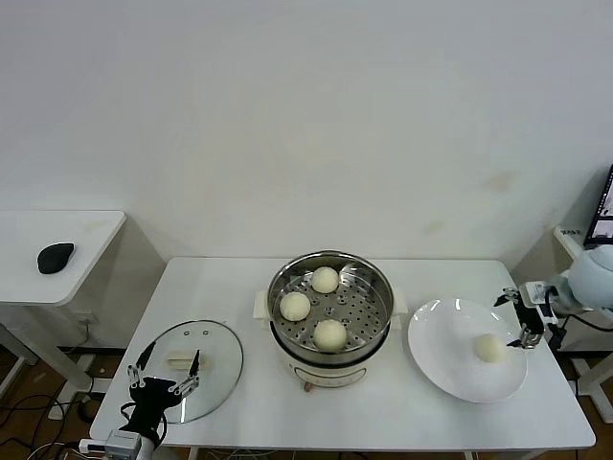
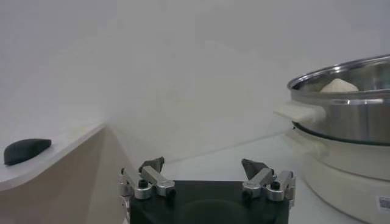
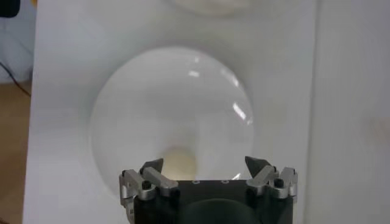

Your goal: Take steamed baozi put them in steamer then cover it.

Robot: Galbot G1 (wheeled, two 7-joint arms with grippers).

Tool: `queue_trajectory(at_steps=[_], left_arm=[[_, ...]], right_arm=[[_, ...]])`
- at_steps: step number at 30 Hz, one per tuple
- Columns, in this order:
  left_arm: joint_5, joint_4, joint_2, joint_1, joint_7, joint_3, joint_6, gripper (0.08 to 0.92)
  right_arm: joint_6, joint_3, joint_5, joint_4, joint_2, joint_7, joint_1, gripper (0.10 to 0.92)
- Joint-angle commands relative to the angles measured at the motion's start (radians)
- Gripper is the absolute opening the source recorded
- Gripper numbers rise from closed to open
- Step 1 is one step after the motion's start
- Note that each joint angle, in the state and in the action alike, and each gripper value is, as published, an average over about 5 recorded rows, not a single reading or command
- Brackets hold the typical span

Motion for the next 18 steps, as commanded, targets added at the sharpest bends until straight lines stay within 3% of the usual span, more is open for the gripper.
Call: queue_trajectory(at_steps=[1, 18], left_arm=[[0.003, 0.005, 0.000, 0.000, 0.000, -0.004, 0.001, 0.823], [0.002, 0.014, -0.002, -0.005, 0.000, -0.012, 0.003, 0.823]], right_arm=[[0.048, 0.178, -0.089, -0.114, 0.078, 0.005, -0.225, 0.823], [0.039, 0.162, -0.152, -0.271, 0.200, 0.042, -0.219, 0.823]])
